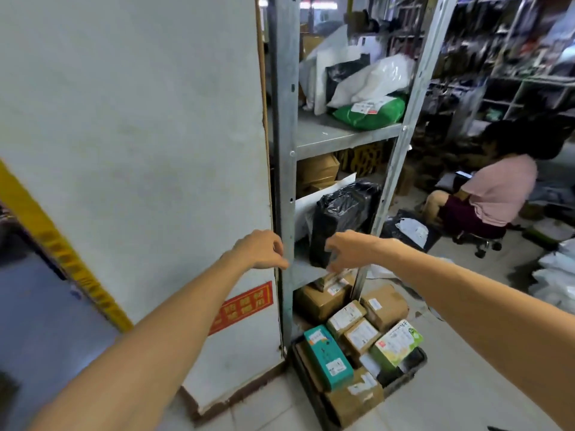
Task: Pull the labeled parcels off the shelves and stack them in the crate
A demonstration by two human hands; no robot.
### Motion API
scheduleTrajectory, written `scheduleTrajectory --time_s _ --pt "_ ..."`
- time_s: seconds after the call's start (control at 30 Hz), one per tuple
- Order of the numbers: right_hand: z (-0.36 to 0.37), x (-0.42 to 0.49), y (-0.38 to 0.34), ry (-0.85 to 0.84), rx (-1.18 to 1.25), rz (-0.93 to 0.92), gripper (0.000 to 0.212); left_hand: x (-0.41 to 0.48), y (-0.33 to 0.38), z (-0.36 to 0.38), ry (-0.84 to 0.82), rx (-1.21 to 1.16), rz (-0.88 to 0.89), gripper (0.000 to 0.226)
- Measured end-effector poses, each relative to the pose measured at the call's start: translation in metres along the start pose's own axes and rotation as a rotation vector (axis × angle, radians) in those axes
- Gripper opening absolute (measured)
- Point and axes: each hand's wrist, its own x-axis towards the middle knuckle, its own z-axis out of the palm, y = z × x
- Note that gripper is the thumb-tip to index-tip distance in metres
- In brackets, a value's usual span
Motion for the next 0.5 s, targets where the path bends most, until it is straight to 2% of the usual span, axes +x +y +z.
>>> scheduleTrajectory --time_s 0.1,0.2,0.37,0.5 --pt "-0.004 0.005 -0.069 0.002 0.013 -0.137 0.047 -0.052 -0.035 -0.023 0.018 0.031 -0.093 0.040" --pt "-0.017 0.012 -0.141 0.016 0.000 -0.299 0.057 -0.110 -0.067 -0.059 0.064 0.042 -0.180 0.039" --pt "-0.049 0.005 -0.256 0.027 -0.085 -0.636 0.061 -0.232 -0.104 -0.115 0.227 0.012 -0.447 0.038" --pt "-0.066 -0.025 -0.343 0.057 -0.156 -0.944 0.046 -0.346 -0.118 -0.135 0.314 -0.029 -0.684 0.036"
